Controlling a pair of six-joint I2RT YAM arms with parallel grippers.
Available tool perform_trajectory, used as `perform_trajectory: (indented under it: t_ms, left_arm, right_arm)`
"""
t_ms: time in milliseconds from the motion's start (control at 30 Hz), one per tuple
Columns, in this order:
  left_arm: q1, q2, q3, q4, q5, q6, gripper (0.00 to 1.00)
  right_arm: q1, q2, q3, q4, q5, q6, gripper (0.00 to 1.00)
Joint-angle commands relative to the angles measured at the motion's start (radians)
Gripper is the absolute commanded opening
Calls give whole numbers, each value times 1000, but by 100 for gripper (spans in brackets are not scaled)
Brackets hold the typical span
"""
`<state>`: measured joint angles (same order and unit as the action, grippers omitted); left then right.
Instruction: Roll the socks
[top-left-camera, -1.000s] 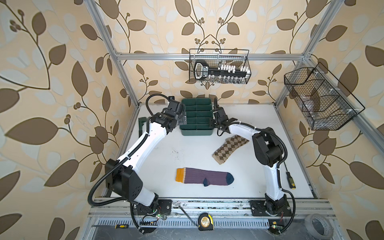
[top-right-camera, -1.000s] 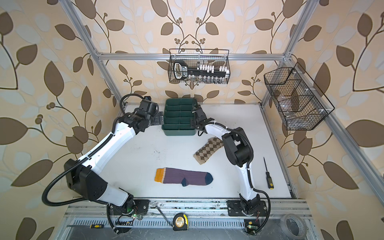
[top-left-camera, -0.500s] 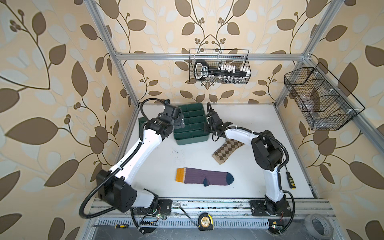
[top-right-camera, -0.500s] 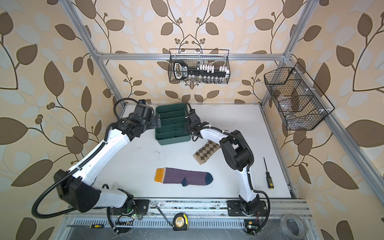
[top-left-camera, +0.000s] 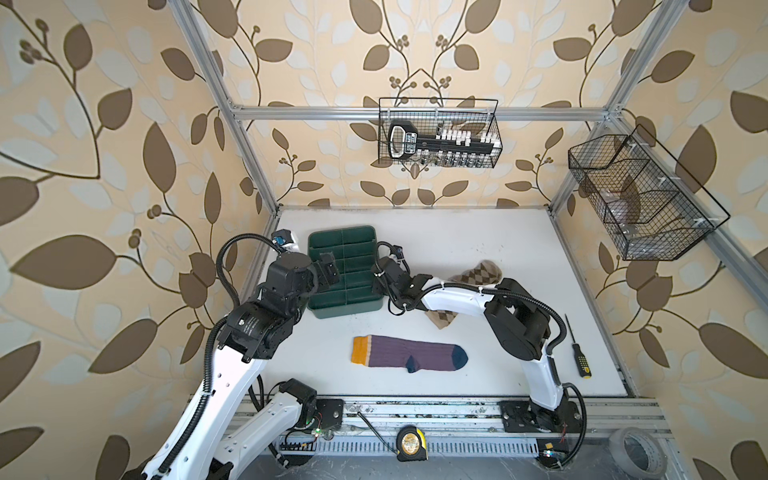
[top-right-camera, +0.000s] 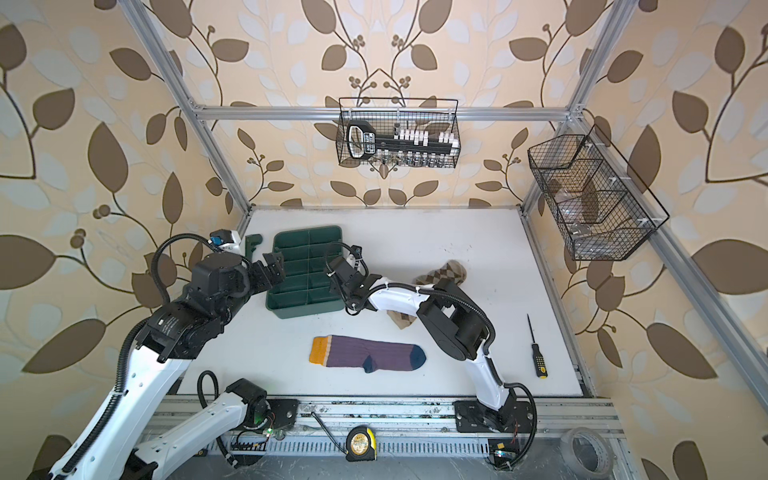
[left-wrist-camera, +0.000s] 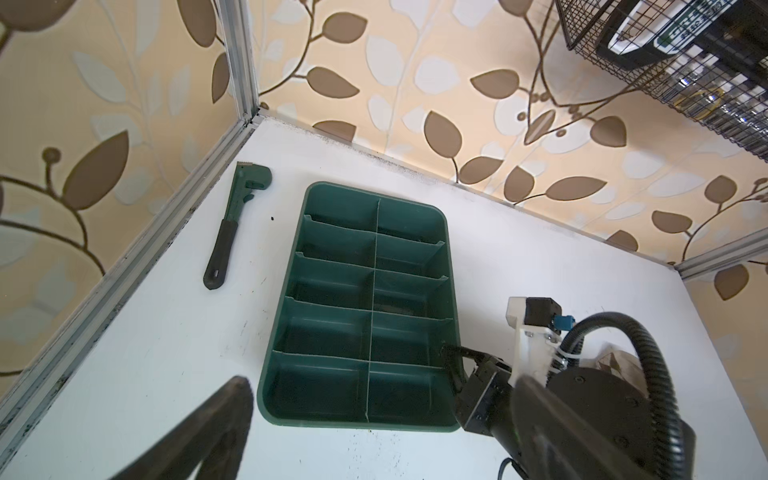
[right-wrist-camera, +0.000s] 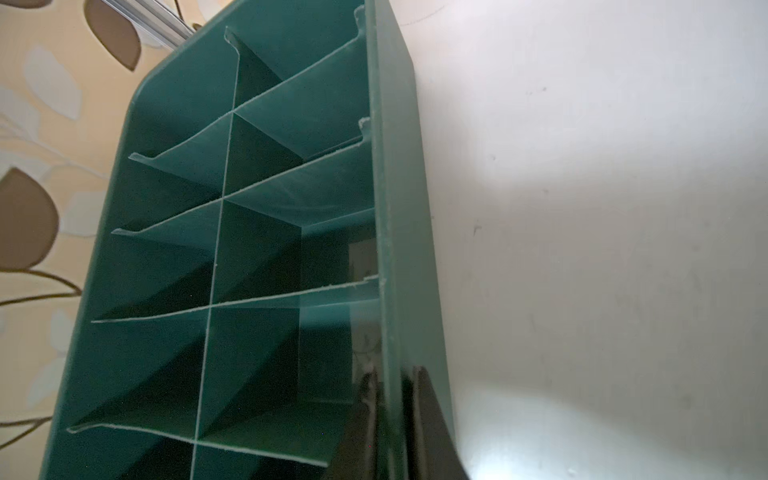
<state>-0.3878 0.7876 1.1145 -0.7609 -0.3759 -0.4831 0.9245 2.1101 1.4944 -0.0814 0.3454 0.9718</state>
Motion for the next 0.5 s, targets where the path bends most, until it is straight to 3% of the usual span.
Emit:
perform_trajectory:
  t_ms: [0,267,367,467]
  left_arm:
    - [-11,-40,-15,-14,-48,1,99]
    - [-33,-11,-31,23,-54,45,99]
    - [-42,13,-36,59,-21,64,99]
    - [-49,61,-27,138,138,148,99]
  right_arm:
    - [13,27,52,68,64,97,5]
    - [22,66,84,153,-11,69,24]
    - [-2,-39,-20,237,-77,-46,50]
    - [-43,-206,-166,250,-143,-184,66]
